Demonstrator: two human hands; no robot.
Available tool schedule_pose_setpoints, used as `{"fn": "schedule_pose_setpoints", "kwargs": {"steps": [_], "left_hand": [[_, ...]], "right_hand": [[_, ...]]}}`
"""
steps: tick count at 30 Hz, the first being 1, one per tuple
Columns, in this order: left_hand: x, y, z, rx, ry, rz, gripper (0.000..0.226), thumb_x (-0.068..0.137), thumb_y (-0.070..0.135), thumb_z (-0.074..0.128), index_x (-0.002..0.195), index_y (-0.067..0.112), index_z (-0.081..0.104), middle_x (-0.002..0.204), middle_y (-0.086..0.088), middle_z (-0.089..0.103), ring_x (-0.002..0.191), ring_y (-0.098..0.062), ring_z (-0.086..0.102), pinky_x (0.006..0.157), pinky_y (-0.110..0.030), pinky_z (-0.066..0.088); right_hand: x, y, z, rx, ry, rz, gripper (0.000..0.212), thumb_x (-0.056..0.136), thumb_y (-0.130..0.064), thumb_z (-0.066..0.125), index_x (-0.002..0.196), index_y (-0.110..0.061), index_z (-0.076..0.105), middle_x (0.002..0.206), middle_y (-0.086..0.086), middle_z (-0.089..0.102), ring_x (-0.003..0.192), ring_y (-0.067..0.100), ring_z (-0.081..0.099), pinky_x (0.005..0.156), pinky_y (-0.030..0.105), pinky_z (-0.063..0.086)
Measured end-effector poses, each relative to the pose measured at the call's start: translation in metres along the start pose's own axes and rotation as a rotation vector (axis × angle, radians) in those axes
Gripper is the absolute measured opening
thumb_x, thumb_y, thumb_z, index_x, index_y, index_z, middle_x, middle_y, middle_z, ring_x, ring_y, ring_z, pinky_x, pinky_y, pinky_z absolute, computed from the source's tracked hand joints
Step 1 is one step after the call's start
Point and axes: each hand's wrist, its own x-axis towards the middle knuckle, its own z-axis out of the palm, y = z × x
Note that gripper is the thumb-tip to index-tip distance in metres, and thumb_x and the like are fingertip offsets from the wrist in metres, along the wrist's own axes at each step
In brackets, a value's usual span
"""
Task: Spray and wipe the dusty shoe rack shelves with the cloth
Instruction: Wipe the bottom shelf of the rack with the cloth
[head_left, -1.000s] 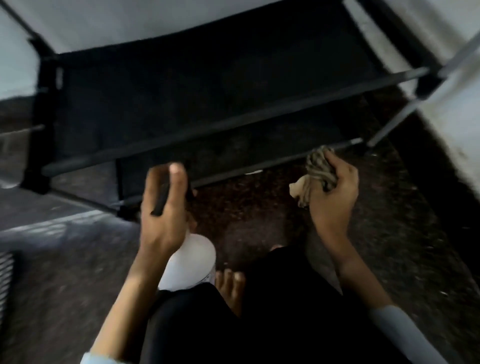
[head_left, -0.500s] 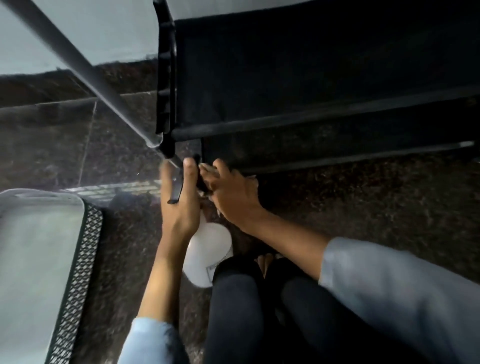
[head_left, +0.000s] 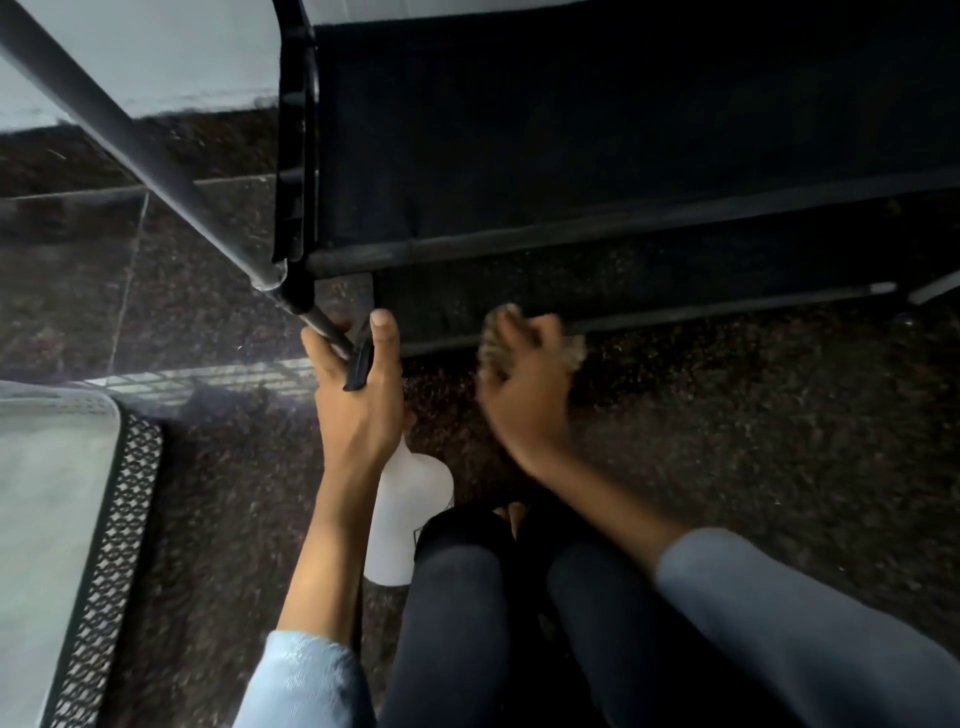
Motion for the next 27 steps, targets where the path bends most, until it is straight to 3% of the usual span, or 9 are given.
{"fn": "schedule_pose_setpoints", "kwargs": {"steps": [3, 8, 11, 14, 17, 20, 22, 24, 27], "left_hand": [[0.001, -0.002, 0.000, 0.010, 0.003, -0.020, 0.049, 0.093, 0.061, 0.045, 0.121, 0.022, 0.035, 0.113, -0.004, 0.060, 0.101, -0.024, 0.059, 0.084, -0.042, 0.046], [0.005, -0.005, -0.005, 0.018, 0.000, 0.005, 0.048, 0.090, 0.060, 0.042, 0.119, 0.023, 0.036, 0.108, 0.000, 0.058, 0.097, -0.019, 0.058, 0.083, -0.039, 0.044], [0.007, -0.003, -0.001, 0.038, 0.019, -0.008, 0.039, 0.097, 0.056, 0.041, 0.122, 0.027, 0.032, 0.098, 0.007, 0.052, 0.091, -0.019, 0.050, 0.084, -0.040, 0.039], [0.005, 0.000, 0.000, 0.068, 0.027, -0.022, 0.044, 0.100, 0.051, 0.039, 0.135, 0.026, 0.028, 0.106, 0.001, 0.051, 0.098, -0.022, 0.046, 0.090, -0.043, 0.038], [0.007, 0.001, 0.000, 0.067, 0.052, -0.040, 0.043, 0.099, 0.051, 0.041, 0.129, 0.022, 0.030, 0.106, -0.001, 0.051, 0.100, -0.027, 0.050, 0.093, -0.048, 0.041], [0.000, 0.006, 0.005, 0.070, 0.044, -0.065, 0.054, 0.098, 0.052, 0.044, 0.132, 0.014, 0.026, 0.099, 0.003, 0.050, 0.102, -0.028, 0.049, 0.098, -0.049, 0.040], [-0.008, 0.004, 0.012, 0.078, -0.010, -0.111, 0.078, 0.095, 0.056, 0.047, 0.148, 0.016, 0.006, 0.119, -0.002, 0.053, 0.117, -0.030, 0.048, 0.106, -0.048, 0.037], [-0.015, 0.003, 0.025, 0.057, -0.067, -0.161, 0.109, 0.083, 0.074, 0.050, 0.154, 0.015, -0.009, 0.141, -0.010, 0.048, 0.132, -0.027, 0.044, 0.113, -0.046, 0.034], [-0.017, 0.005, 0.041, 0.102, -0.078, -0.175, 0.136, 0.059, 0.095, 0.045, 0.154, 0.005, 0.011, 0.132, -0.002, 0.060, 0.126, -0.017, 0.052, 0.110, -0.038, 0.038]], "right_hand": [[-0.019, -0.035, 0.032, 0.076, -0.281, -0.281, 0.037, 0.082, -0.017, 0.054, 0.118, -0.023, 0.050, 0.113, 0.015, 0.050, 0.098, 0.026, 0.051, 0.086, 0.041, 0.048], [-0.010, -0.040, 0.045, 0.083, -0.402, -0.365, 0.028, 0.088, -0.013, 0.059, 0.116, -0.014, 0.056, 0.128, 0.008, 0.038, 0.102, 0.021, 0.054, 0.084, 0.034, 0.050], [-0.012, -0.035, 0.030, 0.178, -0.214, -0.222, 0.011, 0.094, -0.017, 0.057, 0.103, -0.022, 0.061, 0.119, 0.015, 0.047, 0.077, 0.010, 0.061, 0.068, 0.031, 0.054], [-0.006, -0.002, -0.005, 0.260, -0.021, 0.136, 0.025, 0.085, 0.005, 0.063, 0.109, 0.001, 0.061, 0.106, 0.004, 0.046, 0.065, -0.011, 0.056, 0.059, 0.004, 0.045], [0.025, 0.061, -0.058, 0.253, 0.309, 0.489, 0.043, 0.078, 0.012, 0.066, 0.117, 0.013, 0.049, 0.115, 0.018, 0.054, 0.087, 0.008, 0.061, 0.070, 0.002, 0.042], [0.054, 0.105, -0.090, 0.184, 0.432, 0.603, 0.039, 0.080, 0.005, 0.068, 0.116, 0.011, 0.056, 0.116, 0.019, 0.053, 0.098, 0.023, 0.060, 0.080, 0.001, 0.039], [0.051, 0.096, -0.082, 0.182, 0.396, 0.548, 0.029, 0.082, 0.000, 0.067, 0.110, 0.007, 0.061, 0.105, 0.006, 0.055, 0.093, 0.016, 0.061, 0.080, 0.002, 0.037], [0.034, 0.061, -0.055, 0.134, 0.267, 0.364, 0.030, 0.081, -0.011, 0.068, 0.107, -0.024, 0.064, 0.107, 0.009, 0.059, 0.102, 0.025, 0.059, 0.089, 0.012, 0.037], [0.010, 0.015, -0.012, 0.160, 0.052, 0.099, 0.025, 0.081, -0.023, 0.066, 0.098, -0.039, 0.058, 0.111, 0.014, 0.054, 0.099, 0.027, 0.058, 0.090, 0.036, 0.048]]}}
